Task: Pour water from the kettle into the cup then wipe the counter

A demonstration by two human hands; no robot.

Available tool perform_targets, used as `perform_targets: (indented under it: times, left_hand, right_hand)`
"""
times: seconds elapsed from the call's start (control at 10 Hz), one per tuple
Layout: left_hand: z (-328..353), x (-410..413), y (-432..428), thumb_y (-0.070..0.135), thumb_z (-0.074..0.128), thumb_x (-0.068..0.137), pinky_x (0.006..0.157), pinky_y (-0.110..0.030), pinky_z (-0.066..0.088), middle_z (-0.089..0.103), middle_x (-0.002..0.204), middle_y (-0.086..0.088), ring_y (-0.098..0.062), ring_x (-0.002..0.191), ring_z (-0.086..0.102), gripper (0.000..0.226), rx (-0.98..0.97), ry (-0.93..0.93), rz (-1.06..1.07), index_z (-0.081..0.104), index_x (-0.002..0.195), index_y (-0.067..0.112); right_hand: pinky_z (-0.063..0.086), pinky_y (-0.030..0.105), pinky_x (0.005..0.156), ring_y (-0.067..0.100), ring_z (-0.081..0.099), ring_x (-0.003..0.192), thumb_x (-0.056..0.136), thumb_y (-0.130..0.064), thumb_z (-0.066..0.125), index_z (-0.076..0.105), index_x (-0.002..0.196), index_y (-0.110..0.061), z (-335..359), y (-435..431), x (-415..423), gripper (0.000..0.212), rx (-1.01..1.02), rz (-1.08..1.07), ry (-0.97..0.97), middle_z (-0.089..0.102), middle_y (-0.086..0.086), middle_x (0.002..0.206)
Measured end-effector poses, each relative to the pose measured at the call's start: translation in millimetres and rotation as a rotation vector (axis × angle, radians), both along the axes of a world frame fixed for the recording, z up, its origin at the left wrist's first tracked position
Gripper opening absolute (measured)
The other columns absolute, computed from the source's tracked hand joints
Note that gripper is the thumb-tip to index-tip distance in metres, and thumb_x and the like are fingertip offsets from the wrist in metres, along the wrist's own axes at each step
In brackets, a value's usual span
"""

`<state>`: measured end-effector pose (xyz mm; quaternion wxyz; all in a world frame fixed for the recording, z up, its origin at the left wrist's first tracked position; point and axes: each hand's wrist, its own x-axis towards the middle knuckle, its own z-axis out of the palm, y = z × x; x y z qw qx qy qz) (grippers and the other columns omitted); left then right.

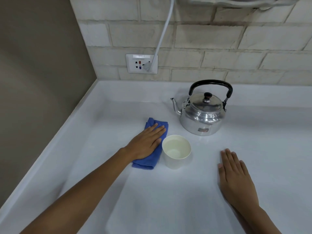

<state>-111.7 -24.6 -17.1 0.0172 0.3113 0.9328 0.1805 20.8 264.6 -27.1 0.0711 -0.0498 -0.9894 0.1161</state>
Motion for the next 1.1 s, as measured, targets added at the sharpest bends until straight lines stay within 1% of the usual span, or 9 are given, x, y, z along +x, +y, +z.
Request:
perform_targets:
  times: [0.1,0.2,0.5,0.8,0.9,1.1]
  left_hand:
    - [2.4,-22.1,8.7,0.026,0.025,0.100,0.118,-0.027,0.002,0.011,0.156,0.002,-0.011,0.142,0.000,0.047,-0.034,0.015,0.043,0.012,0.144,0.016]
    - [1.0,-43.5,17.8,0.026,0.024,0.100,0.117,-0.030,0.003,0.012,0.156,-0.001,-0.016,0.143,0.002,0.047,-0.045,0.010,0.114,0.014,0.144,0.015]
    - [-0.4,-83.6,26.6,0.030,0.020,0.099,0.117,-0.033,0.002,0.008,0.156,0.001,-0.016,0.143,0.000,0.049,-0.108,-0.025,0.250,0.008,0.145,0.017]
    - [1.6,-96.1,25.9,0.033,0.018,0.099,0.119,-0.036,0.001,0.003,0.157,0.002,-0.017,0.143,-0.004,0.050,-0.150,-0.039,0.259,0.004,0.145,0.019]
    - [3.8,-94.4,26.4,0.033,0.018,0.099,0.119,-0.037,0.000,0.003,0.157,0.002,-0.017,0.143,-0.004,0.050,-0.145,-0.057,0.254,0.004,0.145,0.019]
    - [9.9,-95.3,24.6,0.036,0.016,0.099,0.118,-0.039,-0.001,-0.006,0.157,0.002,-0.017,0.143,-0.010,0.052,-0.181,-0.113,0.218,-0.003,0.145,0.020]
  right_hand:
    - [0.011,0.038,0.118,0.018,0.010,0.143,0.086,-0.039,0.001,0.014,0.143,-0.011,1.6,-0.6,0.3,0.065,0.008,0.000,-0.007,0.016,0.006,0.154]
    - [0.010,0.037,0.118,0.017,0.008,0.142,0.082,-0.042,-0.003,0.013,0.143,-0.011,3.5,-1.2,0.8,0.070,0.000,0.001,-0.008,0.015,0.005,0.154]
    - [0.009,0.036,0.118,0.012,0.000,0.140,0.084,-0.042,-0.004,0.011,0.143,-0.012,5.9,-2.2,3.4,0.068,0.010,-0.006,-0.006,0.013,0.003,0.154]
    - [0.007,0.034,0.118,0.012,-0.002,0.140,0.083,-0.046,-0.011,0.009,0.143,-0.012,7.5,-2.6,3.9,0.072,0.019,0.007,-0.021,0.008,0.000,0.153]
    - [0.006,0.034,0.119,0.012,-0.003,0.140,0.083,-0.044,-0.010,0.007,0.144,-0.013,8.7,-2.1,4.7,0.070,0.017,0.011,-0.043,0.007,0.000,0.154]
    - [0.005,0.033,0.119,0.011,-0.003,0.141,0.083,-0.043,-0.008,0.005,0.143,-0.014,7.0,-2.6,4.0,0.069,0.009,-0.013,-0.066,0.000,-0.004,0.151]
